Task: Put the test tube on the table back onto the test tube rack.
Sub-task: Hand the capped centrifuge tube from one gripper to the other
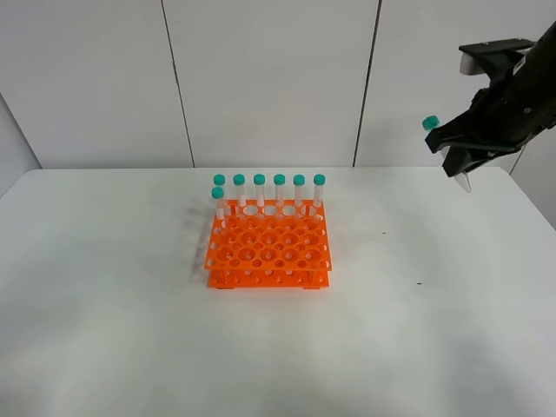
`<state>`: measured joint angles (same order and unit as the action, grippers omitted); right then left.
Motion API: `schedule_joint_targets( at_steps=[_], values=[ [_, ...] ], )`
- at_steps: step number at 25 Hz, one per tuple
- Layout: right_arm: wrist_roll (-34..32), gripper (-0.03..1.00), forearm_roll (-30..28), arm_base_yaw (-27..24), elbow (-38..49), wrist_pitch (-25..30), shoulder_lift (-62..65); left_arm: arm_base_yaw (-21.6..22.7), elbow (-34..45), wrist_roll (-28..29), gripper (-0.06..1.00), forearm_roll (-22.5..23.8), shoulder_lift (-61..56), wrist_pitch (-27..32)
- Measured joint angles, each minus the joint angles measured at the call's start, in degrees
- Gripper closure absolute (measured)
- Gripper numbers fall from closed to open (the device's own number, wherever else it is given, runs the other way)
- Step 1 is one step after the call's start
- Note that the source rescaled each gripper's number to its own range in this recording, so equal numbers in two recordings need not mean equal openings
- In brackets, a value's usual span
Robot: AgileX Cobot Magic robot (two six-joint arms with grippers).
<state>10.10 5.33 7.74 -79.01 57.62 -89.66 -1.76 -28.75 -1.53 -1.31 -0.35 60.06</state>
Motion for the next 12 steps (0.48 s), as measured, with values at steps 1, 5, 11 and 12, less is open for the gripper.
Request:
schedule_joint_targets(
  at_steps=[1, 5, 11, 12],
  values=[
    [2.61, 0.95, 0.87, 0.58, 0.0, 0.14, 0.79, 0.0, 0.0, 0.0, -0.01, 0.0, 0.0, 0.0],
    [11.3, 0.95, 4.4, 5.57, 0.0, 1.4, 1.84, 0.0, 0.0, 0.0, -0.01, 0.0, 0.0, 0.0],
    [18.25, 0.95, 10.84, 9.59, 5.22, -1.89, 5.06, 0.0, 0.0, 0.0, -0.01, 0.0, 0.0, 0.0],
    [18.66, 0.95, 11.11, 9.6, 7.16, -2.9, 6.41, 0.0, 0.0, 0.0, -0.01, 0.0, 0.0, 0.0]
  ],
)
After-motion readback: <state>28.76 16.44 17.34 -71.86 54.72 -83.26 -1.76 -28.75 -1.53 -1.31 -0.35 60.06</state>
